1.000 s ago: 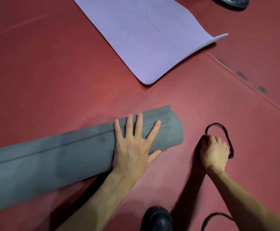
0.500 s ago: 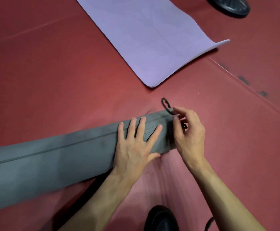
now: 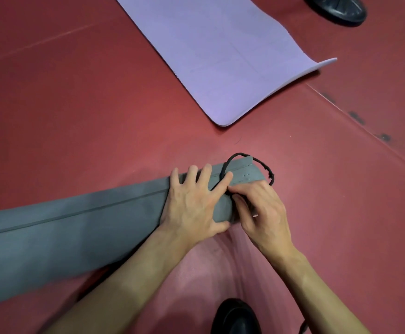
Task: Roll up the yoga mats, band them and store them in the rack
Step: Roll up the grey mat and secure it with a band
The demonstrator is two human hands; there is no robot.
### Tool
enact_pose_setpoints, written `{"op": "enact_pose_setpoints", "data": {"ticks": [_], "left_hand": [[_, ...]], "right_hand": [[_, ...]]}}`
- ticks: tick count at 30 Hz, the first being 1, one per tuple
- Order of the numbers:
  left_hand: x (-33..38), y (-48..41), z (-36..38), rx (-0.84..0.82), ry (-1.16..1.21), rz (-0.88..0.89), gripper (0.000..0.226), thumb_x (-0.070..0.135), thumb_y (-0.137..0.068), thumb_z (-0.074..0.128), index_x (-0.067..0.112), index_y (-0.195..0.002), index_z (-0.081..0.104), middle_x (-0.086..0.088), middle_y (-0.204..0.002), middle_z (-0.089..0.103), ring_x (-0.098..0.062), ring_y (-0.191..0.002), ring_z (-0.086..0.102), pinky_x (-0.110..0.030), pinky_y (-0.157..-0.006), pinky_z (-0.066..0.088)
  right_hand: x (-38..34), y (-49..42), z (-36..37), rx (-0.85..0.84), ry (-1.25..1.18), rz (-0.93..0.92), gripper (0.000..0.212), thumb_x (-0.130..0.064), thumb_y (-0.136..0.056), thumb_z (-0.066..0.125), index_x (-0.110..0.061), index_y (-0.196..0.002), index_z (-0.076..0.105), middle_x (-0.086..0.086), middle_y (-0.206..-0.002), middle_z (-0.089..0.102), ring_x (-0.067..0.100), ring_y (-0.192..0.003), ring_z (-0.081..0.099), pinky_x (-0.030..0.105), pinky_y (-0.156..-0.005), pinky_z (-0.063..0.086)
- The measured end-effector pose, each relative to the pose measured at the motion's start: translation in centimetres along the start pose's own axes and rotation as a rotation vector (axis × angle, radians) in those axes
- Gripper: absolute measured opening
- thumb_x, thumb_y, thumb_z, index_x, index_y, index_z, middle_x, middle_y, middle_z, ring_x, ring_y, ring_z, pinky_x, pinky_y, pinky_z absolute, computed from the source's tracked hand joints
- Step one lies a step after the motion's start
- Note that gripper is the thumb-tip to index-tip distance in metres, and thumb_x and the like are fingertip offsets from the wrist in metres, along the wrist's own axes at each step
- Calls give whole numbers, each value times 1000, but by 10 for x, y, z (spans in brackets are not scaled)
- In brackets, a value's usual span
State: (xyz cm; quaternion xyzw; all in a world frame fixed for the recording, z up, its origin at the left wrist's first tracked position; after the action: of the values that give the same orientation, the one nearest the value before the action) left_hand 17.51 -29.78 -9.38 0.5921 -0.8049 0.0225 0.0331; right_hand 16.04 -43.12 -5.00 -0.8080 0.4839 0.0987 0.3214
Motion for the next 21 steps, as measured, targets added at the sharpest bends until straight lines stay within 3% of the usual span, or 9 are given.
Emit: {"op": "enact_pose_setpoints", "data": {"ticks": [2, 4, 8, 12, 18, 21], "left_hand": [[0, -1, 5, -85, 6, -16, 124, 92, -67, 59, 36, -161, 0, -16, -163, 18, -37, -144, 26, -67, -116, 22], [-1, -2, 5, -124, -8, -36, 134, 90, -65, 64, 33, -160, -10, -17, -168, 6, -41, -151, 19, -64, -117, 20], [-7, -7, 0, -83, 18, -41, 127, 81, -65, 68, 32, -162, 1, -14, -162, 26, -33, -133, 39, -57, -107, 32], [-8, -4, 2, -90, 40, -42, 126, 81, -65, 67, 33, -162, 4, -12, -161, 29, -33, -135, 39, -58, -110, 30], [-1, 7, 3, -20, 47, -15, 125, 75, -56, 79, 27, -160, 28, -18, -150, 45, -38, -127, 50, -61, -103, 38], [3, 12, 1, -10, 42, -6, 124, 72, -56, 82, 26, -160, 31, -20, -150, 45, -40, -129, 49, -62, -104, 39]], "right_hand": [[4, -3, -1, -3, 48, 9, 21, -1, -96, 68, -13, -112, 75, -10, -104, 69, 13, -90, 60, 31, -80, 48], [11, -3, -2, -12, 108, 21, 17, -8, -97, 69, -13, -112, 74, -7, -104, 69, 15, -90, 59, 33, -80, 47], [37, -10, -8, -36, 131, 57, 27, -25, -98, 71, -8, -118, 71, -1, -120, 68, 21, -103, 60, 36, -89, 51], [62, -18, -8, -129, 89, 180, 44, -48, -101, 56, -15, -127, 67, -10, -135, 60, 15, -120, 54, 38, -96, 50], [61, -6, 1, -211, 165, 106, 59, -52, -104, 48, -13, -148, 56, -1, -159, 47, 17, -147, 44, 39, -121, 34], [65, 0, 0, -221, 123, 140, 60, -53, -106, 41, -16, -152, 52, -3, -163, 42, 11, -152, 36, 43, -126, 27]]}}
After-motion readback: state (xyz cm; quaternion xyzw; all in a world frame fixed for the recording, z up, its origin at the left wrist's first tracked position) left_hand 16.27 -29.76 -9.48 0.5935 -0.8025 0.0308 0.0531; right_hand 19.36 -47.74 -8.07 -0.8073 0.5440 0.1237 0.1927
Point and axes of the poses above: each hand's wrist, its own y-axis away from the middle knuckle, its own z-axis out of the palm, x = y × z, the point moved 8 cm from there along -y, towards the middle knuckle
